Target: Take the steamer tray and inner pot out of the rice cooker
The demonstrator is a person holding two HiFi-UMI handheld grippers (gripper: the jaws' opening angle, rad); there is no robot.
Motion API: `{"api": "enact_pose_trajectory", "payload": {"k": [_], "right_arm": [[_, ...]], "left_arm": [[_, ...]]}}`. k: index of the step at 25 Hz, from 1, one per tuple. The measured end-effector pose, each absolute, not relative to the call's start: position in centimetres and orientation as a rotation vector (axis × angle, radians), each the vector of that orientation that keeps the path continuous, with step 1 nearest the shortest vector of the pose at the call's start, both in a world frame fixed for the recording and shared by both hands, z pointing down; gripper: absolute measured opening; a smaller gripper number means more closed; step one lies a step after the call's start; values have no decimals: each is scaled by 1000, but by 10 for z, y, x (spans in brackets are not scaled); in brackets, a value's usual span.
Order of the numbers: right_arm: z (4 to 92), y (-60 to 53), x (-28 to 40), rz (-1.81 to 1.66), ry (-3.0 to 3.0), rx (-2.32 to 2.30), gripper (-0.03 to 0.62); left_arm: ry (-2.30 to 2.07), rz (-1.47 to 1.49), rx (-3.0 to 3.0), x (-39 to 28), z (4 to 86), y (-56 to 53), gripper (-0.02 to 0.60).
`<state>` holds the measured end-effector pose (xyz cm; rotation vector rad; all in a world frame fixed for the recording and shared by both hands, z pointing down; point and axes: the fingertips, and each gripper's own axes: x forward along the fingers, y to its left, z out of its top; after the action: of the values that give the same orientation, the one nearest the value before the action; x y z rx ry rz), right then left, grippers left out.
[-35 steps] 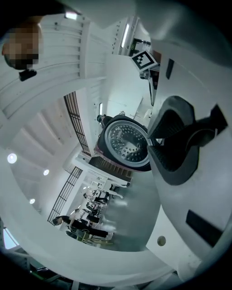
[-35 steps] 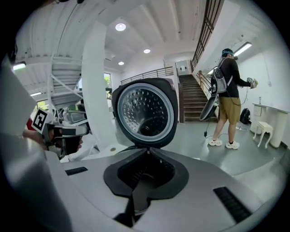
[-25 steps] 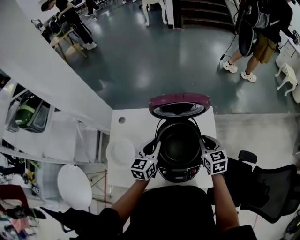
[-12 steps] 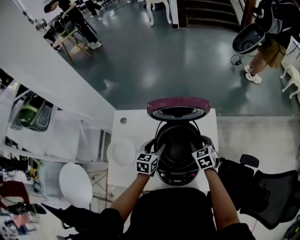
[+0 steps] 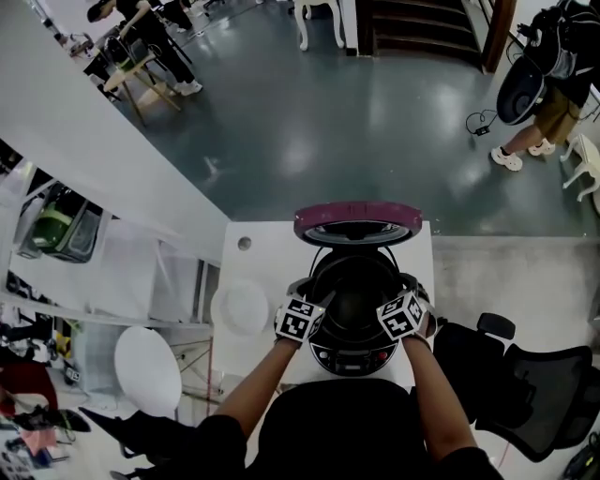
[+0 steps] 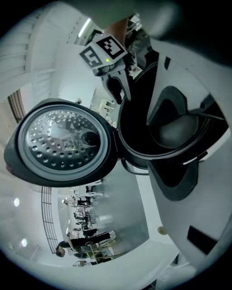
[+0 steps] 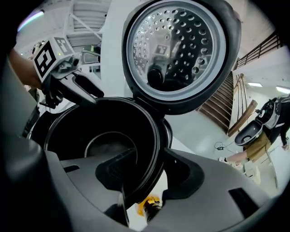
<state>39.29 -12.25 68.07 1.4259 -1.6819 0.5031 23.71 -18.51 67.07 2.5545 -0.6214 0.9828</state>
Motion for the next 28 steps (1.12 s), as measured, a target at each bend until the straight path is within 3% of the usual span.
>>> {"api": "enact_pose_trajectory", "payload": {"k": [7, 13, 28], "right_arm": [[688, -121, 396, 413, -1599, 1366, 150], [688, -123, 400, 320, -1553, 1348, 121], [670, -126, 401, 498, -1652, 1573, 57]], "left_arm": [[-624, 1204, 2660, 241, 685, -187, 225], [-776, 1209, 2657, 234, 684, -203, 74], [-812, 1076, 2566, 228, 674, -204, 49]]}}
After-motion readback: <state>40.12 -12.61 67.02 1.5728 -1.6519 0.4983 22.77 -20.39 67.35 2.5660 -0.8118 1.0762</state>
